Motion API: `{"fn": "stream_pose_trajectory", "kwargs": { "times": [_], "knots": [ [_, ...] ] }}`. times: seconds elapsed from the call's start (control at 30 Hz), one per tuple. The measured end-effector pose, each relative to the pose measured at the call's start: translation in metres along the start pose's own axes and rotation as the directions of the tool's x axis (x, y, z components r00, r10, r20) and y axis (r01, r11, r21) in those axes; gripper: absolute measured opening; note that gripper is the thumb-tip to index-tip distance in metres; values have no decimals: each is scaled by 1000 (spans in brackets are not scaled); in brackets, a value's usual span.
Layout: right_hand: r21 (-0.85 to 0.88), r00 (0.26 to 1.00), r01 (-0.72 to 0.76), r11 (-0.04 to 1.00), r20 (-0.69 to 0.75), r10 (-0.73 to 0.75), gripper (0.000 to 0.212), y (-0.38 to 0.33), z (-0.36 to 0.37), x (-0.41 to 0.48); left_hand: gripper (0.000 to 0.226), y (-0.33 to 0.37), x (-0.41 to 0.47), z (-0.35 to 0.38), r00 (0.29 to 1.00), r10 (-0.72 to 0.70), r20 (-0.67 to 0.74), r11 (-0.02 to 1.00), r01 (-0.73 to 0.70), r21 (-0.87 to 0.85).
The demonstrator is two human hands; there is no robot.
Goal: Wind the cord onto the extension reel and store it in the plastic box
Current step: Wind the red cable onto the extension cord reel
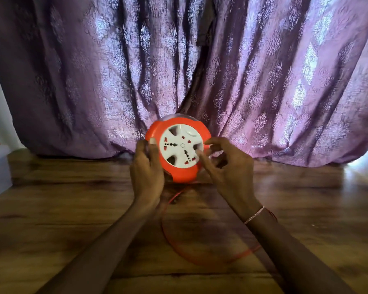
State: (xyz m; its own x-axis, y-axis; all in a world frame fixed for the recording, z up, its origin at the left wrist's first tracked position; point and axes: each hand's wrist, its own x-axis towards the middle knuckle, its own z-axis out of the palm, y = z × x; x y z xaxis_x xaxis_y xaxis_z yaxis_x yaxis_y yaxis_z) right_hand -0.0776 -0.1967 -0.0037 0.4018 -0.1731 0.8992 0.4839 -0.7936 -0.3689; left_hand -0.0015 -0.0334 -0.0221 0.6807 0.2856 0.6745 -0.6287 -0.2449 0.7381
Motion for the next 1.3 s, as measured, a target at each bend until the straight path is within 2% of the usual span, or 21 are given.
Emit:
{"fn": "stream_pose_trajectory", "kwargs": {
  "times": [0.07, 0.13, 0.2, 0.27, 0.33, 0.37, 0.4, 0.57, 0.63, 0.83, 0.9, 0.97, 1.07, 1.2, 1.3],
  "knots": [
    [112, 990, -114, 987, -70, 123, 17, 0, 0, 0, 46, -1, 4, 1, 989, -146, -32, 986, 143, -82],
    [111, 978, -203, 973, -28, 207, 16, 6, 6, -4, 45, -5, 8, 2, 966, -250, -60, 959, 238, -154],
    [107, 955, -287, 952, 112, 275, 20, 14, 11, -6, 48, -8, 12, 1, 962, -260, -89, 955, 243, -168],
    [94, 892, -315, 944, 370, 260, 25, 19, 14, -9, 43, -7, 12, 1, 968, -230, -100, 964, 213, -158],
    [79, 793, -302, 950, 573, 205, 18, 18, 15, -10, 39, -4, 11, 0, 973, -204, -108, 970, 187, -153],
    [66, 781, -268, 961, 599, 177, 11, 19, 15, -11, 39, -2, 10, -1, 976, -188, -114, 975, 171, -140],
    [45, 788, -226, 973, 595, 156, 5, 20, 15, -10, 40, -1, 10, -1, 979, -168, -120, 981, 154, -119],
    [-43, 812, -18, 999, 583, 40, 13, 27, 10, -6, 47, 2, 7, -5, 988, -83, -134, 996, 78, -44],
    [-31, 804, -14, 999, 593, 30, 11, 26, 9, -7, 52, 0, 5, -4, 991, -65, -120, 998, 62, -29],
    [-98, 850, 58, 994, 527, 3, 12, 23, 7, -6, 55, -2, 2, -2, 995, -50, -84, 999, 49, -9],
    [-128, 882, 77, 989, 471, -8, 19, 20, 3, -4, 54, -3, 2, -1, 996, -50, -79, 999, 50, -2],
    [-151, 936, 94, 984, 349, -36, 30, 17, -3, -1, 51, -3, 2, -1, 996, -52, -69, 999, 52, -5],
    [-204, 960, 233, 951, 206, -191, 19, 12, -7, 0, 46, -1, 0, -1, 999, -24, -48, 1000, 23, -3],
    [-395, 914, 367, 842, 322, -248, 45, -1, -5, 1, 39, 5, -7, -1, 994, 110, 5, 993, -110, 51],
    [-513, 917, 363, 778, 344, -201, 55, -12, -3, 0, 45, 10, -11, 0, 982, 185, 32, 978, -187, 96]
  ]
}}
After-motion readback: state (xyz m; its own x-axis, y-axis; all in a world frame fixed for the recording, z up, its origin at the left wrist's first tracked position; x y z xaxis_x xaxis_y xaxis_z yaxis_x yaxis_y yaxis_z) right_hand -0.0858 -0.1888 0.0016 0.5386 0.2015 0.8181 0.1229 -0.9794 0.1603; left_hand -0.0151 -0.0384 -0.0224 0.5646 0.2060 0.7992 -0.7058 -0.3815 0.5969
